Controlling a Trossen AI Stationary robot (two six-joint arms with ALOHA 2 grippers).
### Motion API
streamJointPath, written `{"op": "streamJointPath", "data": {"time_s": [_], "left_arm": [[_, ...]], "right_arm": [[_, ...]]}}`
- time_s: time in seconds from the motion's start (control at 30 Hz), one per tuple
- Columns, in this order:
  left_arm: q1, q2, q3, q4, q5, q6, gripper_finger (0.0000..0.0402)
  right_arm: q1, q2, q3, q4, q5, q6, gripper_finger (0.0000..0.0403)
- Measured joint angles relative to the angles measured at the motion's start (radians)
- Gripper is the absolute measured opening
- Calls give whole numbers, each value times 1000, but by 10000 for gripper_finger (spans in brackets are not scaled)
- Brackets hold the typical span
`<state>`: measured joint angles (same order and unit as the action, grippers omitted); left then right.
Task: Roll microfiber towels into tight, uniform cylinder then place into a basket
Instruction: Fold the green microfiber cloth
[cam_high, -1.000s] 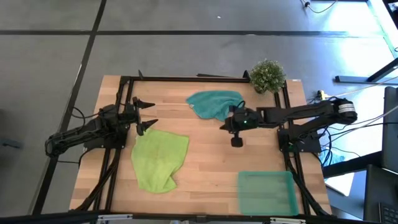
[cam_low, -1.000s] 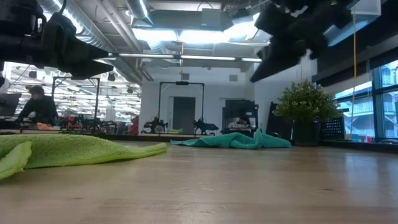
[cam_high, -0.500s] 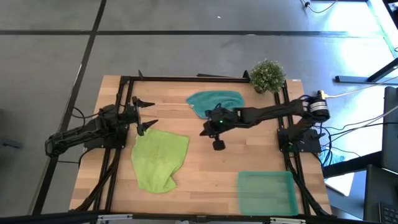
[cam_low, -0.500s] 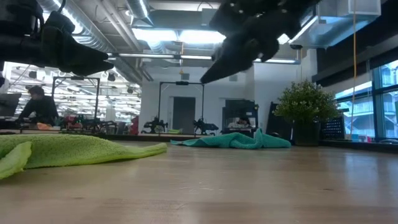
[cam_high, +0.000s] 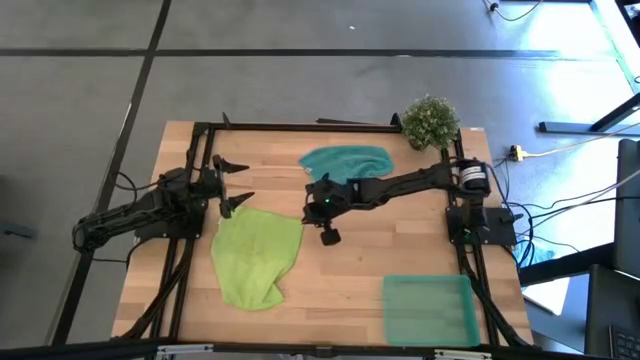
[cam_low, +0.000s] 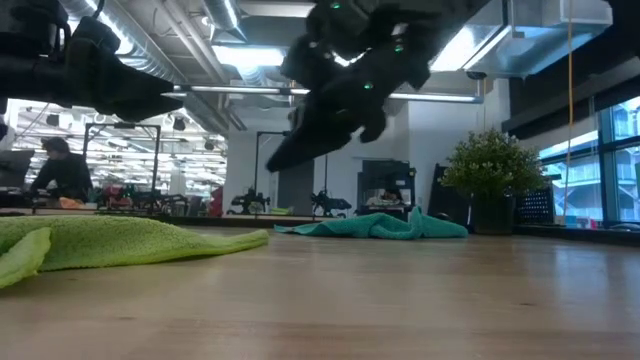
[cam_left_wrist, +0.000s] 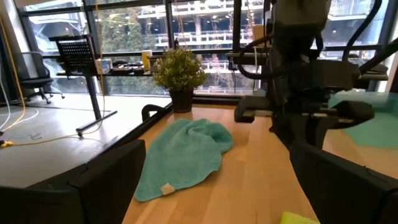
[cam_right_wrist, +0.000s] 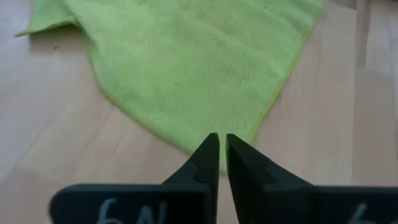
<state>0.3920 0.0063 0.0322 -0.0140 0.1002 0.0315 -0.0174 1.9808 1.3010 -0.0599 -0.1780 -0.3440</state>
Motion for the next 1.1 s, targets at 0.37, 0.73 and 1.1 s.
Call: {"op": "streamJointPath", "data": {"time_s": [0.37,0.73,1.1], "left_arm": [[0,0,0,-1,26,24,395],[0,0,0,0,25,26,395],[0,0,0,0,25,31,395]], "right_arm": [[0,127,68,2,0,24,102],[-24,206,68,27,51,75,112],[-39,208,72,-49,311,72,11]]}}
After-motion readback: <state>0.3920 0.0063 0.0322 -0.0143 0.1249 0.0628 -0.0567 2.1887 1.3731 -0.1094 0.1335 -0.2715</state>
